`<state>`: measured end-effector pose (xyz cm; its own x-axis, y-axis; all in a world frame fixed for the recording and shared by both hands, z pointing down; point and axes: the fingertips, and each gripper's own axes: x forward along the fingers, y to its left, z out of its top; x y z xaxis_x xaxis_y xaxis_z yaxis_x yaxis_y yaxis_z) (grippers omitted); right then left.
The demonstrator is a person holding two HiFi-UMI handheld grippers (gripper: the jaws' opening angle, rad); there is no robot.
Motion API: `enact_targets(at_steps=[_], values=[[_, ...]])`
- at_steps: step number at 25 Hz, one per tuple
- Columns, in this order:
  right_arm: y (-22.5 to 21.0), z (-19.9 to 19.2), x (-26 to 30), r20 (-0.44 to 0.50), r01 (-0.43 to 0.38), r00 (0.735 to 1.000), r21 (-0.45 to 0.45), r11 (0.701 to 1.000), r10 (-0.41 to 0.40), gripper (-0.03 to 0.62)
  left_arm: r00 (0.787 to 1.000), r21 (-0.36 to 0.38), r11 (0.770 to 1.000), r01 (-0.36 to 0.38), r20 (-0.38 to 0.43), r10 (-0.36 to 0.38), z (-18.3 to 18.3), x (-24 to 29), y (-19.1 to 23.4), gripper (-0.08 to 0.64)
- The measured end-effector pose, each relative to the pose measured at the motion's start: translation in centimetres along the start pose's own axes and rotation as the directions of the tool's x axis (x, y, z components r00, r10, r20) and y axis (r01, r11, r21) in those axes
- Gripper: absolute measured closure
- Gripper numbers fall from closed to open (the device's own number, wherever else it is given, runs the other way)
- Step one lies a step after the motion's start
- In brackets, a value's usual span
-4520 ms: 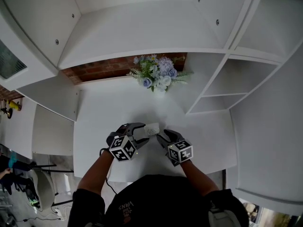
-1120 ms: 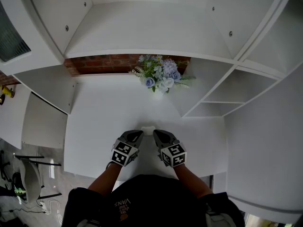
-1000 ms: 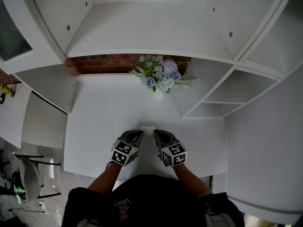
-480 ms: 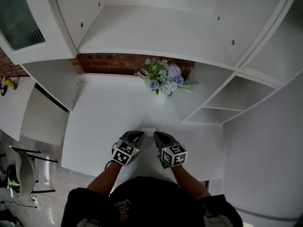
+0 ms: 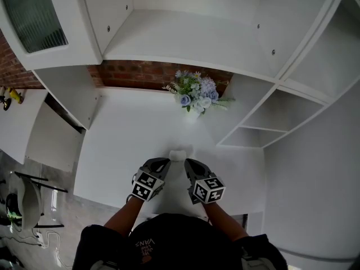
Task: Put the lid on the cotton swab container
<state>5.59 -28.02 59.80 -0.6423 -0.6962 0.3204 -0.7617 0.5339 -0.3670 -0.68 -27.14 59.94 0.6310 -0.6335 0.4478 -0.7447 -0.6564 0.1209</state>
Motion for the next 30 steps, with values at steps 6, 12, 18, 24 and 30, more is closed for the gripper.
enact_targets(at_steps=[6, 12, 18, 24, 30], values=[[1.3, -2.0, -2.2, -0.022, 0.032, 0.999, 0.000, 0.999, -0.032, 0.594, 1.000, -0.021, 1.000, -0.002, -0.001, 0.002, -1.4, -2.7, -1.7, 0.554], [3.1, -3.4, -4.9, -0.012, 0.061, 0.998, 0.009, 0.998, -0.061, 0.594, 1.000, -0.036, 0.999, 0.014, 0.003, -0.014, -3.1, -5.8, -3.3, 0.554], [5.4, -4.4, -7.3, 0.010, 0.094, 0.995, 0.018, 0.995, -0.095, 0.594, 0.999, -0.056, 0.998, 0.035, 0.023, -0.034, -4.5, -9.0, -4.8, 0.554], [8.5, -5.2, -9.5, 0.039, 0.120, 0.992, 0.017, 0.993, -0.121, 0.594, 0.998, -0.058, 0.997, 0.046, 0.039, -0.044, -5.4, -13.1, -5.7, 0.554], [11.4, -6.9, -11.4, 0.061, 0.156, 0.986, 0.028, 0.987, -0.157, 0.594, 0.997, -0.052, 0.997, 0.062, 0.056, -0.059, -6.6, -16.8, -6.6, 0.554]])
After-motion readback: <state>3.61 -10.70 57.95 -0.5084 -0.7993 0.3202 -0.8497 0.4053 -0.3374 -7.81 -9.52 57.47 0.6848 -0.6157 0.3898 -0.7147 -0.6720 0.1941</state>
